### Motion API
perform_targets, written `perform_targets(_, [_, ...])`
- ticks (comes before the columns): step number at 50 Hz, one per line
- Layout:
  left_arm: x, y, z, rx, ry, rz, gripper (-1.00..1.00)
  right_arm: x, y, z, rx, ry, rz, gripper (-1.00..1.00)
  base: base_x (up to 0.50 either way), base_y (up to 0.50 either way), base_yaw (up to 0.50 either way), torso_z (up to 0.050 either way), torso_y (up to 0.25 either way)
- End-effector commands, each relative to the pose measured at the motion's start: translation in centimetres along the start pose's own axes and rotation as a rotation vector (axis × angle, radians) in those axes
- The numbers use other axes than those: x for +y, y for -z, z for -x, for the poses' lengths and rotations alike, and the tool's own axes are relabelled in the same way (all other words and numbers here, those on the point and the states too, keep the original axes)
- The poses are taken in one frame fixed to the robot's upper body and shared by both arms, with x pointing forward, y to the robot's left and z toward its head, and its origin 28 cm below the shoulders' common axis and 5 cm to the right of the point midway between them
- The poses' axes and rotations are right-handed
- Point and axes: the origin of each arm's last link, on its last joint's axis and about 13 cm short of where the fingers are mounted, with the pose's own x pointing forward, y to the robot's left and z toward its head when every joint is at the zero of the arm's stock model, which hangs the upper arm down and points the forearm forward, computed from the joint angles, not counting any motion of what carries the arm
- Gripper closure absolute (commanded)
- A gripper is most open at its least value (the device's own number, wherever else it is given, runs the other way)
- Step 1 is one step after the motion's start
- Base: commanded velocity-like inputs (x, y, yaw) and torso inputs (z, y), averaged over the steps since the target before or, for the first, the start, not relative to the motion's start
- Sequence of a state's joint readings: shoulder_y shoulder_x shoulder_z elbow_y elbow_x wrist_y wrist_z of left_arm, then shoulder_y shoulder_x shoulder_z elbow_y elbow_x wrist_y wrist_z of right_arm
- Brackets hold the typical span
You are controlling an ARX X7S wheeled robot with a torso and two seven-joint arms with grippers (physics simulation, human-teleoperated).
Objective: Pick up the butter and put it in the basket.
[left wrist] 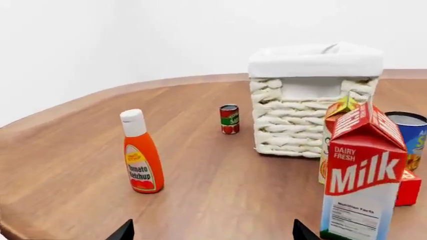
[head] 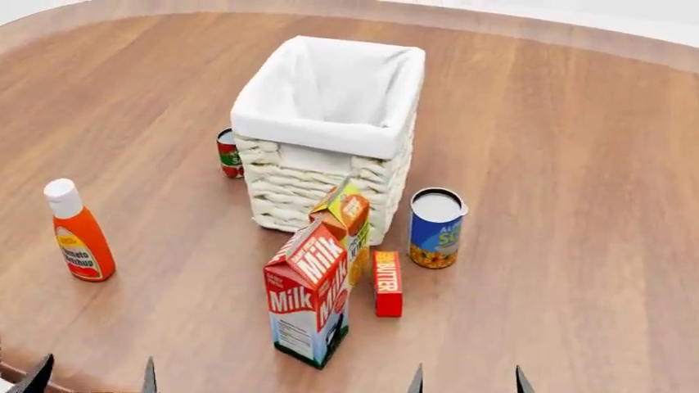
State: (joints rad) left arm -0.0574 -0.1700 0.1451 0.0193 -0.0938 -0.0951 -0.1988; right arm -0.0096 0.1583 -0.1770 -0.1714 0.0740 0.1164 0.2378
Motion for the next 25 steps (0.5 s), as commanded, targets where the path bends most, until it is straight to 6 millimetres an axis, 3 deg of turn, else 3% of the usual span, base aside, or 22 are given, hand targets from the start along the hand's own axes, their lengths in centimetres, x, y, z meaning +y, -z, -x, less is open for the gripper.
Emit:
perform_targets(1, [1.8, -2.5, -1.0, -0.013, -0.072, 0.047, -1.0, 0.2, -0.1, -0.2, -0.01, 0.01, -0.005, -1.0, 0.48, 0.13, 0.0, 0.0, 0.0])
perform_targets(11, [2.4, -3.8, -0.6, -0.04, -0.084, 0.08, -1.0, 0.3, -0.2, 0.0, -0.007, 0.009, 0.003, -1.0, 0.48, 0.13, 0.0, 0.0, 0.0])
perform_targets(25, [2.4, -3.8, -0.5, -0.055, -0.081, 0.075, -1.0, 0.5, -0.3, 0.0, 0.0, 0.018, 0.015, -1.0, 0.47, 0.13, 0.0, 0.0, 0.0])
